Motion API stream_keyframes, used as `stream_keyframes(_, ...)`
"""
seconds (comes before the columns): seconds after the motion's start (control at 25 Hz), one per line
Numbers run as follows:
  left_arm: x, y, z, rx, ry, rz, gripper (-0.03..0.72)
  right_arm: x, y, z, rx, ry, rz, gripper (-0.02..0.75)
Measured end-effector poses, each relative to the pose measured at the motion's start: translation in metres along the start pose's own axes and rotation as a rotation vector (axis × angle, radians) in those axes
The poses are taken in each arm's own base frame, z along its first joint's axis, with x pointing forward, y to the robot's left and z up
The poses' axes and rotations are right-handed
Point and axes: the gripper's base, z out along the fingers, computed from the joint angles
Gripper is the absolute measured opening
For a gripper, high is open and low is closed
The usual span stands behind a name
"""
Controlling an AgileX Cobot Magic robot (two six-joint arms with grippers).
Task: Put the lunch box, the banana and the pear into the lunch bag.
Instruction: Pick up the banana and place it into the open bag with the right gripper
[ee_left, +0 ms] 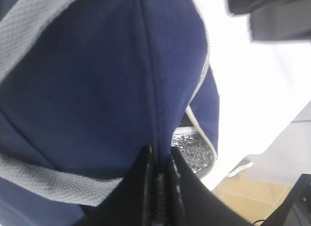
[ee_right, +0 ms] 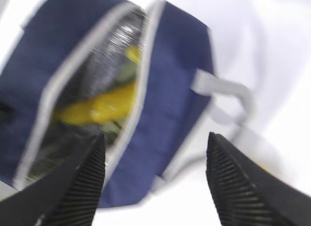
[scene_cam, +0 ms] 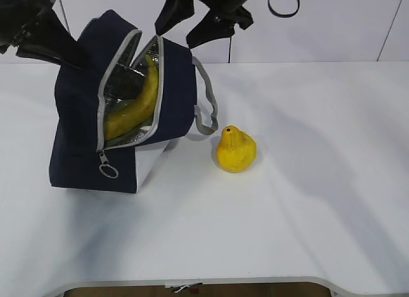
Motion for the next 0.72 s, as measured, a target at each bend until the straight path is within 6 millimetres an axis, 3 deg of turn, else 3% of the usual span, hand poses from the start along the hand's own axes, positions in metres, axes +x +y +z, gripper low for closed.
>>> stream_keyframes(0.28, 0.001, 0.002, 0.0, -0.025, 0.013, -0.004, 0.014, 0.01, 0.014, -0.049, 0.189, -0.032, -0.069, 0.519)
stream_keyframes(0.4, 0.001, 0.002, 0.0, -0.026, 0.013, -0.004, 0.014, 0.024, 0.005, -0.059, 0.315, 0.013, -0.087, 0.519)
stream_keyframes(0.56, 0.001, 0.002, 0.0, -0.027, 0.014, -0.008, 0.014, 0.044, -0.013, -0.056, 0.438, 0.098, -0.069, 0.519)
stream_keyframes(0.72, 0.002, 0.002, 0.0, -0.025, 0.019, -0.02, 0.014, 0.062, -0.028, -0.041, 0.459, 0.191, -0.032, 0.519)
